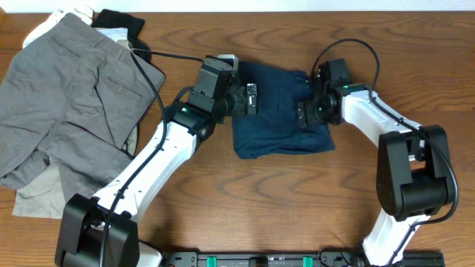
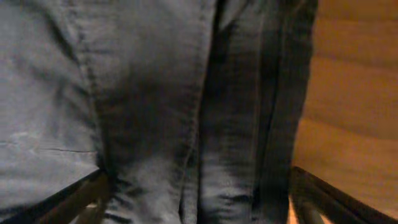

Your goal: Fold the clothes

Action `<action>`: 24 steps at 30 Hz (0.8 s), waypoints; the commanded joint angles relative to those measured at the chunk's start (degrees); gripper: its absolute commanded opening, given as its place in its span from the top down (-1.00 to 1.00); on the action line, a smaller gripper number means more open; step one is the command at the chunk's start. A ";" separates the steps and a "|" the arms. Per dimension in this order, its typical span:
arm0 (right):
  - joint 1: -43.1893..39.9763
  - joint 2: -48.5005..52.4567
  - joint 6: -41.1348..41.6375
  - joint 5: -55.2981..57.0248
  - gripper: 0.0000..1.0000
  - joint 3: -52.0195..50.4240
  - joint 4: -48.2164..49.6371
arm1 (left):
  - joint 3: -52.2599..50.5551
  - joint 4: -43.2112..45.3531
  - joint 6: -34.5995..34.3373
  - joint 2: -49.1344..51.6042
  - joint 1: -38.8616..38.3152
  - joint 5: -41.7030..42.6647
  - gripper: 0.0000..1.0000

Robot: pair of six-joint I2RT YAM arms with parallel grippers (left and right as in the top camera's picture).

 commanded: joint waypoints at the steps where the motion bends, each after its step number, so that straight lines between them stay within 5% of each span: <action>1: 0.15 3.65 2.08 3.85 -0.51 0.20 0.35 | -0.04 -0.55 1.05 0.04 0.26 -0.57 -0.96; 3: 0.15 4.74 2.08 3.78 -0.22 0.20 0.55 | -0.04 -0.68 1.05 0.04 0.26 -0.57 -0.96; 6: 0.17 6.12 2.08 2.82 0.63 0.20 0.48 | -0.04 -0.68 1.05 0.04 0.26 -0.59 -0.96; 9: 0.15 6.21 2.54 2.14 0.97 0.20 0.59 | -0.04 -0.68 1.09 0.04 0.28 -0.76 -0.96; 15: -1.36 6.19 6.71 2.12 0.98 0.22 5.33 | -0.04 -0.68 1.25 0.04 0.28 -0.79 -0.96; 24: -9.84 6.19 28.50 0.74 0.98 0.22 19.32 | -0.11 -1.40 1.22 0.04 0.26 -5.11 -0.96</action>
